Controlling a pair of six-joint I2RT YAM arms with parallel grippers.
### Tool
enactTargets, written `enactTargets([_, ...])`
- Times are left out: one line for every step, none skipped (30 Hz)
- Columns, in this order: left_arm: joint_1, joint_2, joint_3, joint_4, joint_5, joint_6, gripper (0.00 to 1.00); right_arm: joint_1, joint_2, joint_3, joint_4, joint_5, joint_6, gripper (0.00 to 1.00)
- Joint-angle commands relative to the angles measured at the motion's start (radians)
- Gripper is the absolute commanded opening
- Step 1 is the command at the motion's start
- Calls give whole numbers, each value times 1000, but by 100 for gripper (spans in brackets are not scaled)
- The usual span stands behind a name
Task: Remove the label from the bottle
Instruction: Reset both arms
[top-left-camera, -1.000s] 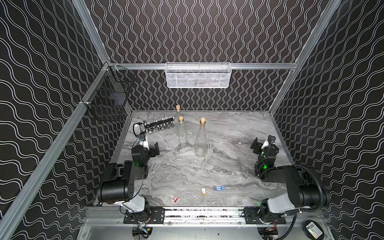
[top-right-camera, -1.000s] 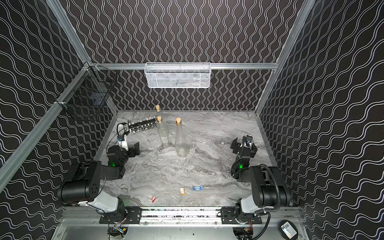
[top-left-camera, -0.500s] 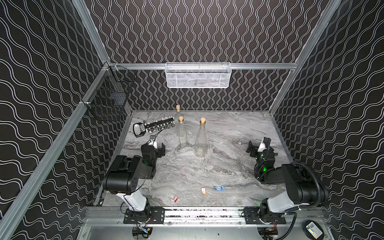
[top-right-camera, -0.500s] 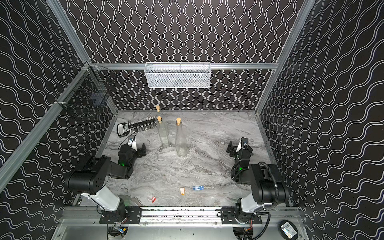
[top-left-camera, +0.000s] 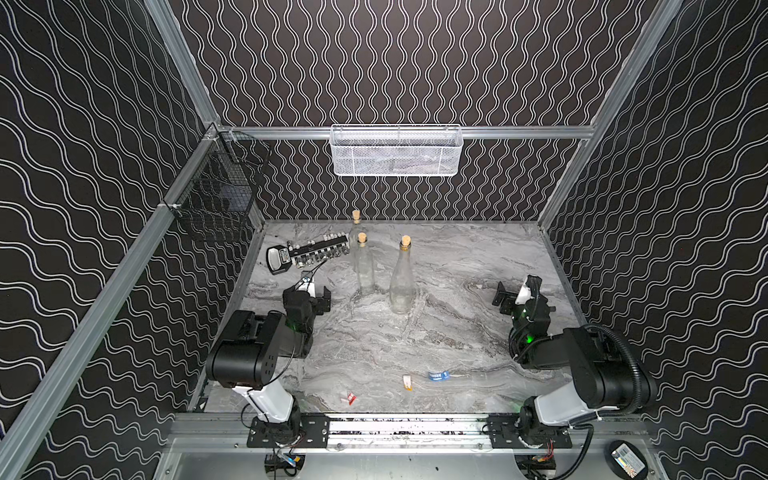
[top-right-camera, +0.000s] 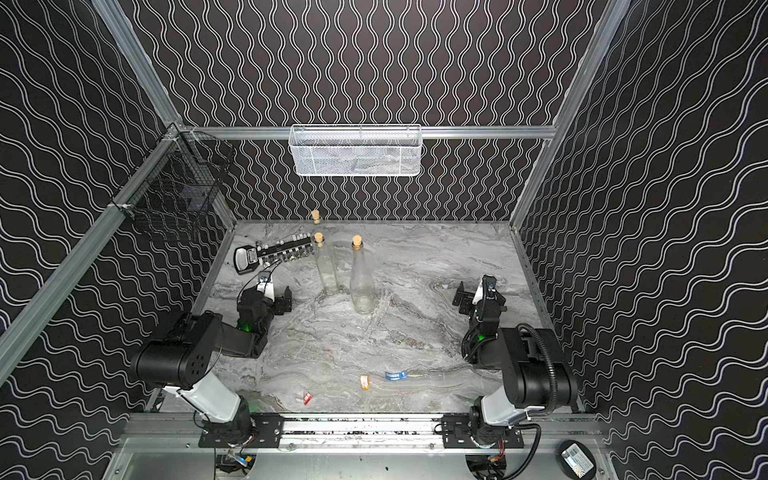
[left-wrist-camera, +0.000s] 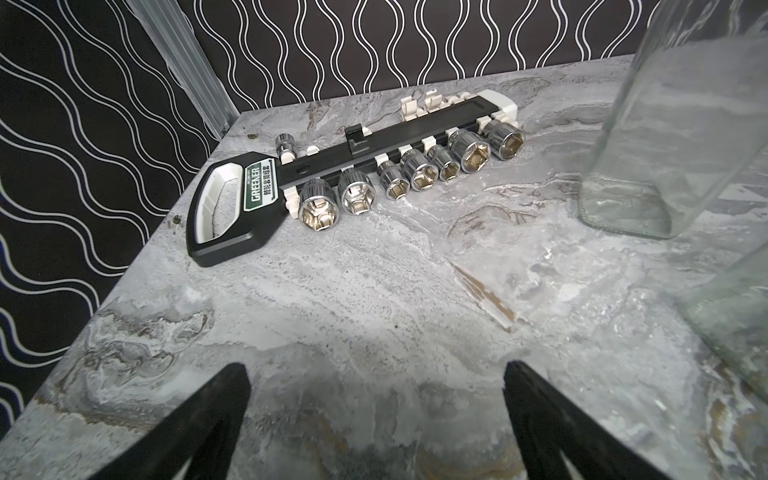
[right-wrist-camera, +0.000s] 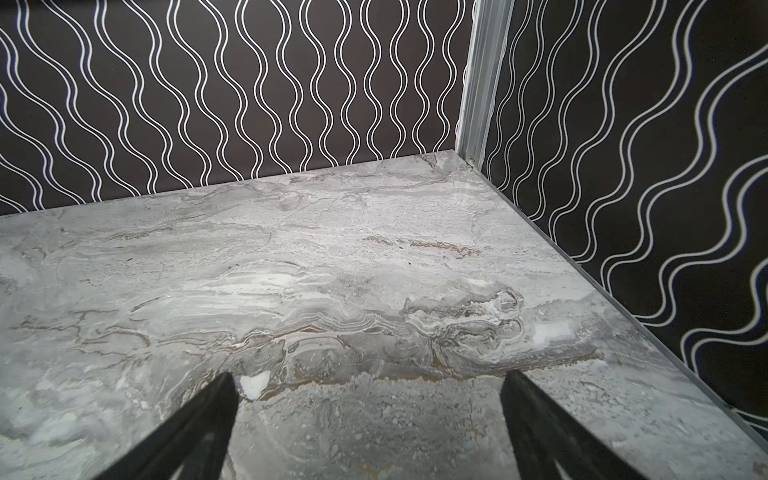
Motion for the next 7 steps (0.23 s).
enactTargets([0, 6, 10, 13, -1, 6, 99, 0, 1, -1, 44, -2, -5, 100])
enactTargets([0, 6, 10, 12, -1, 7, 99, 0, 1, 1, 43, -2, -4, 100])
enactTargets([0, 5, 11, 13, -1, 6, 99, 0, 0, 1, 44, -2, -5, 100])
enactTargets([0, 4, 8, 15, -1, 6, 99, 0, 0, 0, 44, -2, -4, 100])
enactTargets([0, 2, 6, 17, -2, 5, 99, 0, 0, -1, 44, -2, -4, 100])
enactTargets([-1, 2, 3, 24, -1, 6, 99, 0, 1, -1, 44, -2, -5, 100])
enactTargets([0, 0, 3, 23, -1, 6, 99, 0, 1, -1, 43, -1, -5, 100])
